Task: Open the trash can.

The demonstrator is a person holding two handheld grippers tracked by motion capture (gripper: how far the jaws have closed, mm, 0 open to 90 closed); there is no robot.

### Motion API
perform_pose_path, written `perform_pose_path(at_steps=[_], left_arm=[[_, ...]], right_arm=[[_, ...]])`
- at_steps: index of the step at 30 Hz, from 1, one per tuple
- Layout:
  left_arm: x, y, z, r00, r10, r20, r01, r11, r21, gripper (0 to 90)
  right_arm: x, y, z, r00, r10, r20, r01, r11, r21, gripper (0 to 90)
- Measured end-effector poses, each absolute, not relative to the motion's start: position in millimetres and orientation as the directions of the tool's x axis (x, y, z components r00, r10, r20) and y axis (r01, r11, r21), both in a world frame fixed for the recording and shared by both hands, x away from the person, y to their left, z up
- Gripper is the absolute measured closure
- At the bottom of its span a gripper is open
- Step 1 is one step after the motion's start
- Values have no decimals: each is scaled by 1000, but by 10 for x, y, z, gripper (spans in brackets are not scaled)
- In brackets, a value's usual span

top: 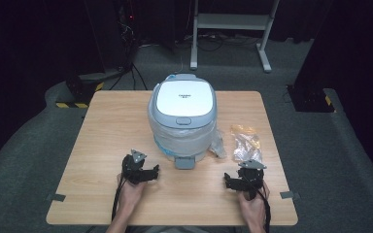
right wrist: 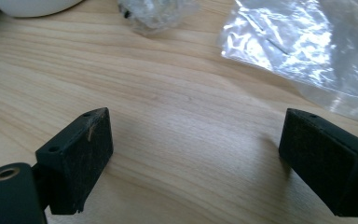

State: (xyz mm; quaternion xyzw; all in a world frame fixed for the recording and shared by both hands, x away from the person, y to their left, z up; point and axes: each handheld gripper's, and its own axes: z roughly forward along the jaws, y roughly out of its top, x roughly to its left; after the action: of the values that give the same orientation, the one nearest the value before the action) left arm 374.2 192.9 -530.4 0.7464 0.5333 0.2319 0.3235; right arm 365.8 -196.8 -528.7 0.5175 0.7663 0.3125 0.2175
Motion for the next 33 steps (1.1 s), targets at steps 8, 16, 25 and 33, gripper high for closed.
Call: perform_pose_path(at_steps=[8,16,25,33], left_arm=[[3736,1993,-5284,330,940,-89,653,-159,741,149],[3729,1877,-5275,369,923,-110,650,-171,740,145],[3751,1665,-5172,433,888,-154,618,-169,768,123],[3818,1510,-5159,454,874,-171,617,-170,768,105]], right_arm=[[3664,-1987,-5286,-373,928,-8,657,270,704,95],[3663,-1983,-5287,-370,929,-7,658,267,704,99],[3663,-1981,-5286,-366,930,-10,658,267,705,102],[3662,-1977,-5286,-368,930,-12,655,268,706,110]])
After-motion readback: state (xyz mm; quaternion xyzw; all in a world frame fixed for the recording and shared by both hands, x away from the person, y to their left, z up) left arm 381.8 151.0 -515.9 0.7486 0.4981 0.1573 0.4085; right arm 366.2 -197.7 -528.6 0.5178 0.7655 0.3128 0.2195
